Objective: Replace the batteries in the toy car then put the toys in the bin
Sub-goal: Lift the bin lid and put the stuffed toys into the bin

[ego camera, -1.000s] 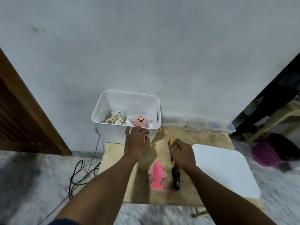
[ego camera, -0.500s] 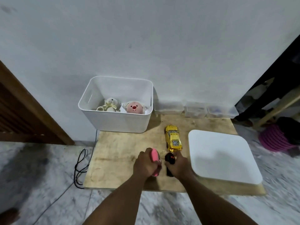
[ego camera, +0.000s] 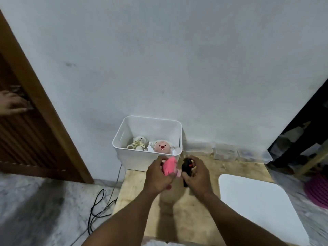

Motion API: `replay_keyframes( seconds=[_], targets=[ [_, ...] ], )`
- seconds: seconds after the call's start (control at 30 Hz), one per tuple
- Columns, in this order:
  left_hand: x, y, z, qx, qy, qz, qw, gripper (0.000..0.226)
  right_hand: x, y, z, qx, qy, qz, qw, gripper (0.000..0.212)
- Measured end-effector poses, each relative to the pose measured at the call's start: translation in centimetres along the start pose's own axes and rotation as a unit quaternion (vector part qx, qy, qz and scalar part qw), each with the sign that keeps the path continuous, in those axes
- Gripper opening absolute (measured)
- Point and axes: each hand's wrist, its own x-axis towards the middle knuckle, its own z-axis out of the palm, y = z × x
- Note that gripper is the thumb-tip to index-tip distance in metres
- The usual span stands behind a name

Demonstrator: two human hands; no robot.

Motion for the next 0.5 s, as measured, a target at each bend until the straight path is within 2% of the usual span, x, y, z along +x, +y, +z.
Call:
replay_keyframes(
  seconds=[0.13, 0.23, 0.37, 0.5],
  targets=[
    [3.7, 4.2, -5.0, -0.003, 0.034, 0.042, 0.999, 0.047, 4.5, -6.4, 2.0, 0.033, 0.018, -0.044, 0.998, 0.051],
    [6.8, 6.2, -7.9, 0.006, 0.043, 0.030, 0.999, 0.047, 8.2, -9.2, 3.5, 0.049, 0.003, -0.005, 0.999, 0.049],
    [11.6, 6.4, -9.9, 0.042, 0.040, -0.025, 0.998, 0.042, 13.1, -9.8, 5.4, 0.015, -0.030, 0.040, 0.999, 0.056],
    [15.2, 4.9, -9.6, 0.074, 0.025, -0.097, 0.992, 0.034, 17.3, -7.9, 7.7, -0.050, -0.104, 0.120, 0.986, 0.059]
  ],
)
